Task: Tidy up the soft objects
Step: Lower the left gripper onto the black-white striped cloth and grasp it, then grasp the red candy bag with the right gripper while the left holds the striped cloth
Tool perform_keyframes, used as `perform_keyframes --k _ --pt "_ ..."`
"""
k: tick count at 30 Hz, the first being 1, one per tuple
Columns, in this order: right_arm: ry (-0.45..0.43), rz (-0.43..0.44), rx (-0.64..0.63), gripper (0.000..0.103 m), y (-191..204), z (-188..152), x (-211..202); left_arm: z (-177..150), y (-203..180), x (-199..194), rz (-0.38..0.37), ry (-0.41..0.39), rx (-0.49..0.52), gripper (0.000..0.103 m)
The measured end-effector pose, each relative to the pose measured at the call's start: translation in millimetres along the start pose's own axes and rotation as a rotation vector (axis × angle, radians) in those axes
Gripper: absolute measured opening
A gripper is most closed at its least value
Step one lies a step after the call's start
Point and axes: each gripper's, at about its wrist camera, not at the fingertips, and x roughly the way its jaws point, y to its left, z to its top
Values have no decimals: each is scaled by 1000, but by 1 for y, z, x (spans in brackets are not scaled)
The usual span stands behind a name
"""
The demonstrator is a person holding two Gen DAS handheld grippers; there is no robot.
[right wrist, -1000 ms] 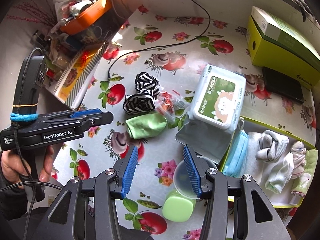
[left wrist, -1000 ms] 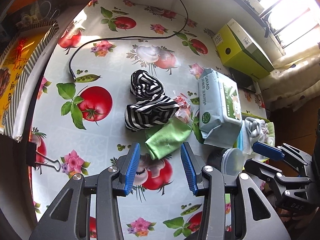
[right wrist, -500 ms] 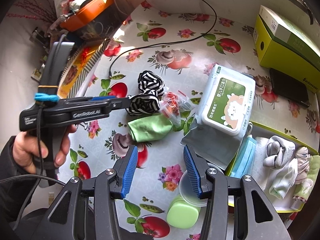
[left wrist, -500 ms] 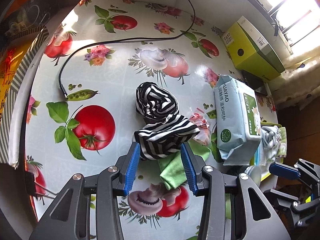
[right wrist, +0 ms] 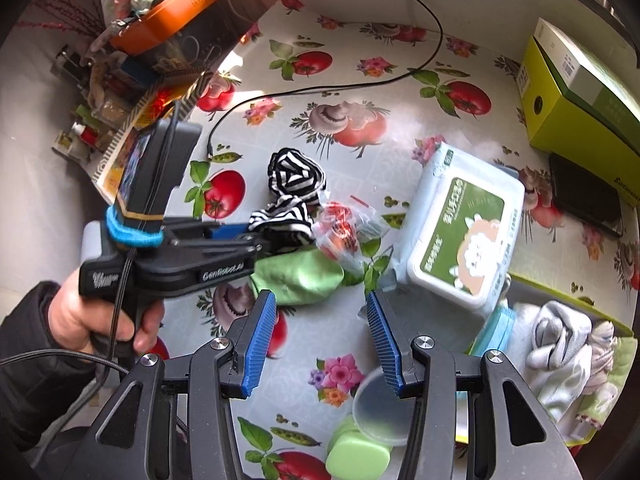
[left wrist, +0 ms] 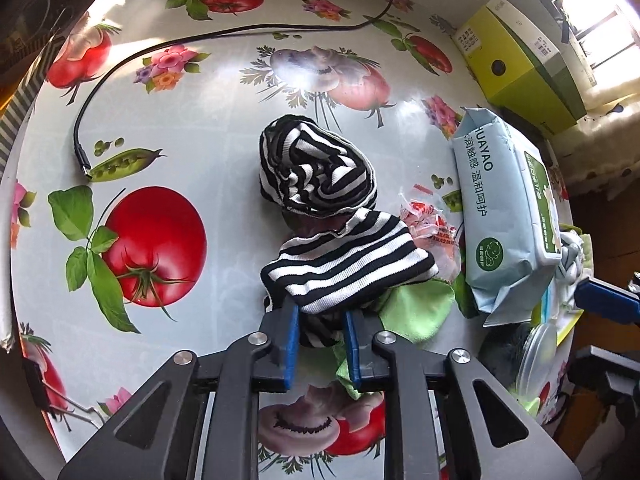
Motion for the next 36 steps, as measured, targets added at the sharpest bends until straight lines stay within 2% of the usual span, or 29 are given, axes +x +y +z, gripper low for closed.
perform_keyframes --k 5,18,21,22,23,27,36 --pt "26 -8 -35 47 4 18 21 -7 11 -15 -16 -36 -27 12" --pt "157 -67 -100 47 9 50 91 -27 44 -47 -25 -88 -119 11" --pt "193 -82 -102 37 8 53 107 -25 46 -51 -35 -90 -133 11" --pt "207 -90 -110 27 7 53 111 -24 45 -53 -39 -93 -135 11" --pt "210 -94 -119 25 7 54 114 -24 45 -56 -38 -102 -128 11" --pt "192 -86 -127 21 7 58 109 -20 43 -65 -41 -122 -123 11" --pt "72 -28 -97 21 5 49 59 -19 35 -75 -22 -136 -113 11"
